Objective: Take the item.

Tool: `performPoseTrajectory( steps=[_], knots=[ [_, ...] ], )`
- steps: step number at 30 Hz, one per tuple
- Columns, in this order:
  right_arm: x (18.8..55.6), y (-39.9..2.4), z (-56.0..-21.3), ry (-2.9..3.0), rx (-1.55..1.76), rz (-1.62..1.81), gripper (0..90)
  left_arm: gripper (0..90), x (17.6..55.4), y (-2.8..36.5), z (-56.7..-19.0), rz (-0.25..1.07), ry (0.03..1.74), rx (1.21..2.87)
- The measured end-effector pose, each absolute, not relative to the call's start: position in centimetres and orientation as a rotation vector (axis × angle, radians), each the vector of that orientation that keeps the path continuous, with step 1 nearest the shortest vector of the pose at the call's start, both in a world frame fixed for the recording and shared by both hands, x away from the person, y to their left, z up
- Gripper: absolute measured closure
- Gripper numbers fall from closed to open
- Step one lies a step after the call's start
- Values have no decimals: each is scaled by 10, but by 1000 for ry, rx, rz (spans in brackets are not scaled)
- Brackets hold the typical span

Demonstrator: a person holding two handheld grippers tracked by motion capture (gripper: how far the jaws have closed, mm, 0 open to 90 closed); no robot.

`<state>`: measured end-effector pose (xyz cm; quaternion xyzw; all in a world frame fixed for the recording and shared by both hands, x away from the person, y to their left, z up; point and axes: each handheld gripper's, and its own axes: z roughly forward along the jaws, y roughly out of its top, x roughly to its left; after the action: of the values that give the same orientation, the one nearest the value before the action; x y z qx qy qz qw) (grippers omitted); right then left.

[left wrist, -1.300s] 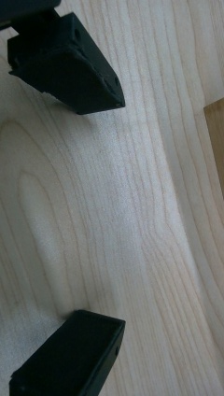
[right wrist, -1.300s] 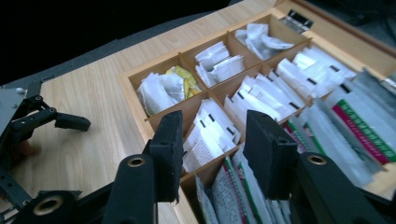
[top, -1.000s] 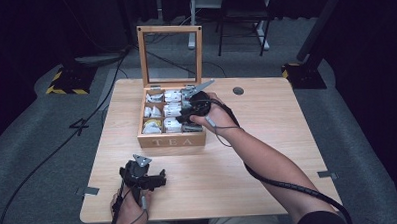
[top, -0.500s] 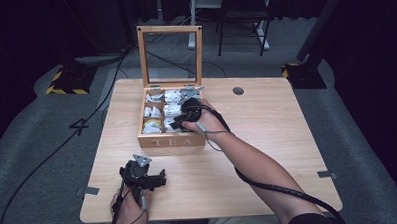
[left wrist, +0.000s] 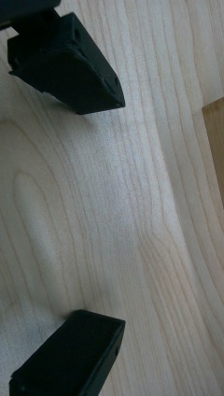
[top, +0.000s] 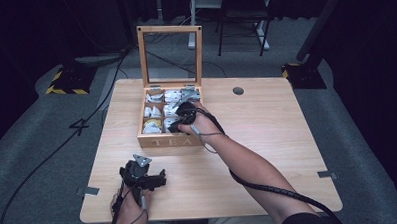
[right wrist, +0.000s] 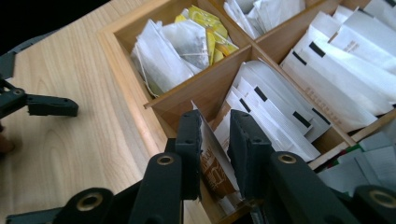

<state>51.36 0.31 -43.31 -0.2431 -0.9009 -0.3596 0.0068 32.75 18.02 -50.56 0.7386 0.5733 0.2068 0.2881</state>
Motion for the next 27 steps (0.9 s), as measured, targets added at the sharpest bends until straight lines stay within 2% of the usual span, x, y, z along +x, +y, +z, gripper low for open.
performPoseTrajectory(
  steps=[4,10,27],
  knots=[
    [515,5,-439,-2796,-803,-1120,753,2,327,180,-506,551,1531,1972],
    [512,6,-437,-2826,-779,-1086,900,2,328,180,-506,552,1531,1972],
    [505,5,-414,-2839,-721,-1232,900,2,327,180,-505,550,1531,1973]
  ],
)
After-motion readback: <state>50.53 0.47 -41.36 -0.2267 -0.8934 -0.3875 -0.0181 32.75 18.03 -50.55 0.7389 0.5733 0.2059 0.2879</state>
